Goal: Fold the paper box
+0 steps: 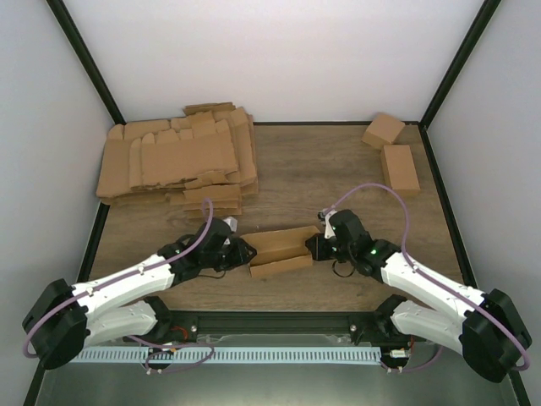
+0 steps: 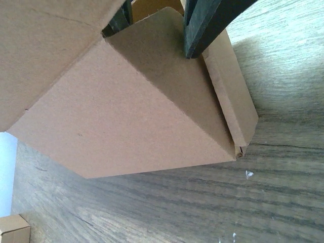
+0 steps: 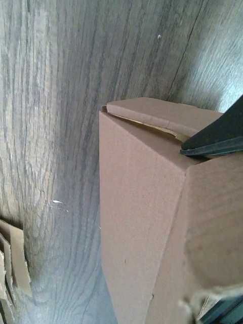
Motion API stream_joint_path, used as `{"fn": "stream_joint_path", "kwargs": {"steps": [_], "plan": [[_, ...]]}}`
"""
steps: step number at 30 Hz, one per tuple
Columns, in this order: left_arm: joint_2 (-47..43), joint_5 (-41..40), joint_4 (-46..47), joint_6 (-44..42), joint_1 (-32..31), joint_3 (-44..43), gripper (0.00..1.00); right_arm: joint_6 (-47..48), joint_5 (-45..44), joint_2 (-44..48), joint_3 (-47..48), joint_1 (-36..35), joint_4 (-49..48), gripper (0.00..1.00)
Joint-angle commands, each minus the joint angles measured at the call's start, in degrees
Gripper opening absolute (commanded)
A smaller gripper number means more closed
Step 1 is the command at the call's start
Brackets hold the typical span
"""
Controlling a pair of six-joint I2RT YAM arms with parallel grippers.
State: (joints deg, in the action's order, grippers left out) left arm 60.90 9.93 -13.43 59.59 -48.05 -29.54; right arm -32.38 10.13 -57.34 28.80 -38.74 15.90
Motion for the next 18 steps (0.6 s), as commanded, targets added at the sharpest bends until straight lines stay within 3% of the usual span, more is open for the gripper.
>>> {"fn": "stream_joint_path", "kwargs": {"steps": [1,13,18], "plan": [[0.7,-1.5,0.1,-1.5,-0.2,-1.6,0.30,0.1,-3.1,0.7,0.1,-0.4,-1.3,0.06],[0.9,0.9,3.7,-0.2,-0.2,0.8,0.31,0.8,-3.2,1.3,-2.1,-0.4,-2.5,0.05],[-0.1,-3.4,-9.4,-6.0,-0.2,-4.6,0.52,1.0,-4.3,1.4,-2.2,-0.4,-2.5,0.05]]}}
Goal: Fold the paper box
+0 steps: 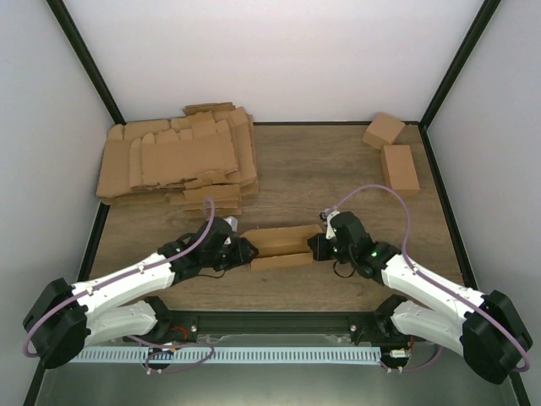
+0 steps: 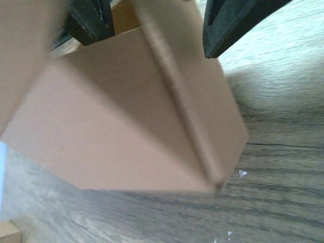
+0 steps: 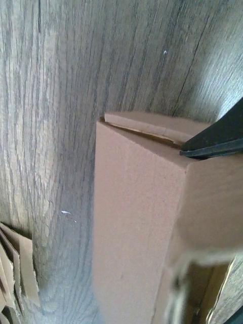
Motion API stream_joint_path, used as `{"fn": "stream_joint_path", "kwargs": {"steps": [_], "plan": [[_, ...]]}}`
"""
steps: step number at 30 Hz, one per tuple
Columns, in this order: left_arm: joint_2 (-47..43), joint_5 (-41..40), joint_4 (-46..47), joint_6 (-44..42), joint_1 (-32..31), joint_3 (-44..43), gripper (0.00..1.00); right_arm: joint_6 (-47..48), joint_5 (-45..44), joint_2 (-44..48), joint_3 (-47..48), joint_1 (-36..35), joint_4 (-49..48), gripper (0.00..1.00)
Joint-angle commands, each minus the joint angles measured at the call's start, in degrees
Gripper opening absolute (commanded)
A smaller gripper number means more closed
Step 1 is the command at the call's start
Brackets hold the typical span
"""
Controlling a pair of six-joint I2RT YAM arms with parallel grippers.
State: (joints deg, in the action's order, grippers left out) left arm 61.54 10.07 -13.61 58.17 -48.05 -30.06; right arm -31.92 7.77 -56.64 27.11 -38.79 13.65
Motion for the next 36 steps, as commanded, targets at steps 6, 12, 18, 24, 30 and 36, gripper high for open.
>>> {"fn": "stream_joint_path", "kwargs": {"steps": [6,12,18,24,30,36], "plan": [[-6.0,-1.8,-17.7,-6.8,-0.1,-6.5,0.84,1.1,-3.6,0.2,-0.8,-0.3,-0.8,0.04],[-9.7,-2.7,-27.0,-10.3,-0.1,-13.5,1.00,1.8,-4.6,0.4,-1.6,-0.3,-2.8,0.04],[-8.3,-6.3,-36.6,-24.2,-0.1,-26.2,1.00,4.2,-4.3,0.6,-2.1,-0.3,-4.6,0.04],[-0.5,-2.8,-31.5,-39.0,-0.1,-31.8,0.97,5.4,-3.8,-0.1,-1.7,-0.3,-5.4,0.04],[10.7,-1.3,-27.7,-47.9,-0.3,-36.3,0.80,6.3,-3.6,0.2,-2.4,-0.3,-6.3,0.04],[15.4,0.1,-25.0,-52.9,-2.4,-36.5,0.77,7.3,-3.4,-0.1,-2.3,-0.3,-6.7,0.04]]}}
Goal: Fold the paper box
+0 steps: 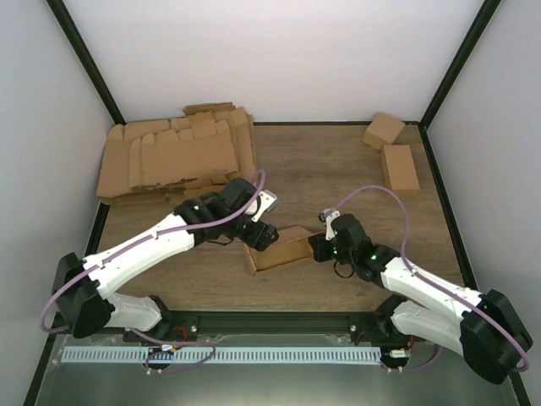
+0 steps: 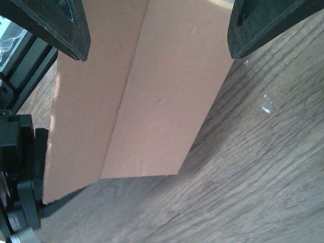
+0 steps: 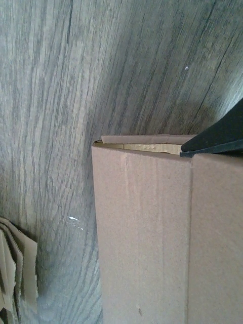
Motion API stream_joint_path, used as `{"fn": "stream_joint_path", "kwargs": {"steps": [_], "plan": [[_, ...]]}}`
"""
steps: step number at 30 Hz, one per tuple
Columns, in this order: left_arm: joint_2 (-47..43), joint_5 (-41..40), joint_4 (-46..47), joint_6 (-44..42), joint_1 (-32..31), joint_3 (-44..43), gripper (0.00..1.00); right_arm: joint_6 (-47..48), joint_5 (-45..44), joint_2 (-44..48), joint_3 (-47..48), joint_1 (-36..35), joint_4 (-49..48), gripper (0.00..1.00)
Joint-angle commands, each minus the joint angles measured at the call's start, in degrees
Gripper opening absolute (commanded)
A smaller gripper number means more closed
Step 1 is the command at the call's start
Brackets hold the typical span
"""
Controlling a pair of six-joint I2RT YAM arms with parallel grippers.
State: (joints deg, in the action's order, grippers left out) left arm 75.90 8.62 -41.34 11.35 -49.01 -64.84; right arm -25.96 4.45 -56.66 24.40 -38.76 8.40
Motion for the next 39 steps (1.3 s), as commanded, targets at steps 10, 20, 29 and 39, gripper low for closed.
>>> {"fn": "stream_joint_path", "kwargs": {"steps": [10,20,29,39], "plan": [[2.6,0.9,4.1,-9.1,-2.4,-1.3,0.84,2.8,0.6,-0.4,0.5,-0.3,-2.0,0.05],[8.2,1.6,2.9,-11.8,-3.2,-3.8,0.72,3.4,0.5,0.0,0.6,-0.3,-1.7,0.05],[7.8,4.8,3.7,-10.7,-4.1,-3.2,0.65,3.4,0.5,-0.4,0.8,-0.3,-1.6,0.06],[2.9,9.9,5.8,-4.1,-4.1,-3.3,0.65,3.3,1.4,-2.8,0.3,-0.8,-4.3,0.06]]}}
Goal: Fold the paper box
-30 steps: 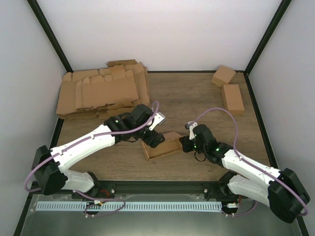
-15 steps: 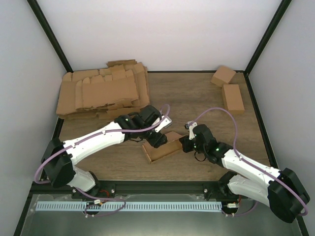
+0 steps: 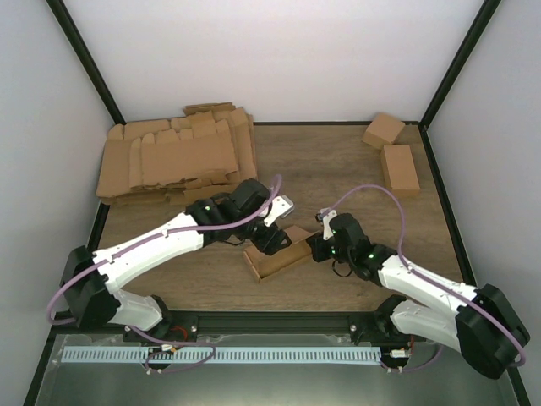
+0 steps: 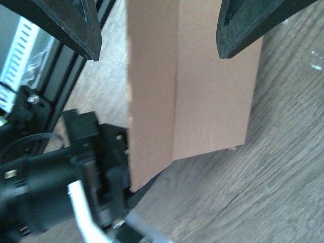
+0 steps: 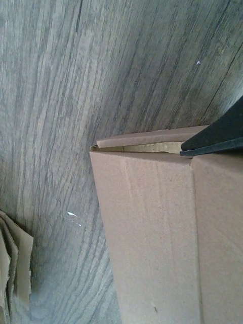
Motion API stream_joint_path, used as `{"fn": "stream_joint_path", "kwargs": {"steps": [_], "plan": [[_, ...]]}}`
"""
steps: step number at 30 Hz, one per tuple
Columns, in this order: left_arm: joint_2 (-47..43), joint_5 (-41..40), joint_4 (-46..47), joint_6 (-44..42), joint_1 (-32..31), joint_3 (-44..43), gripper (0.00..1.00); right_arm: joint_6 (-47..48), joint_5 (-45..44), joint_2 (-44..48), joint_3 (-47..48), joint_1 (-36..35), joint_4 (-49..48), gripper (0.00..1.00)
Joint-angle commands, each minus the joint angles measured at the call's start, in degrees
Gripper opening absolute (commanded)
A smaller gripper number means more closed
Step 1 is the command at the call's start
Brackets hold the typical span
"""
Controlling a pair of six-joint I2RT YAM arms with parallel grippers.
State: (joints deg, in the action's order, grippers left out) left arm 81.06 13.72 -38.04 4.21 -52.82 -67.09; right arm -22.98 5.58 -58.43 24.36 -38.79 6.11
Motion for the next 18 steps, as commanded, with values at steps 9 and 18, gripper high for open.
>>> {"fn": "stream_joint_path", "kwargs": {"steps": [9,18], "plan": [[-2.0,11.8,6.6,5.8,-0.4,6.9,0.60,-0.1,0.3,-1.9,-0.8,-1.0,-2.5,0.11],[0.9,11.0,11.5,9.6,-0.2,11.7,0.57,-2.6,1.0,3.8,-0.5,-1.0,3.3,0.26]]}}
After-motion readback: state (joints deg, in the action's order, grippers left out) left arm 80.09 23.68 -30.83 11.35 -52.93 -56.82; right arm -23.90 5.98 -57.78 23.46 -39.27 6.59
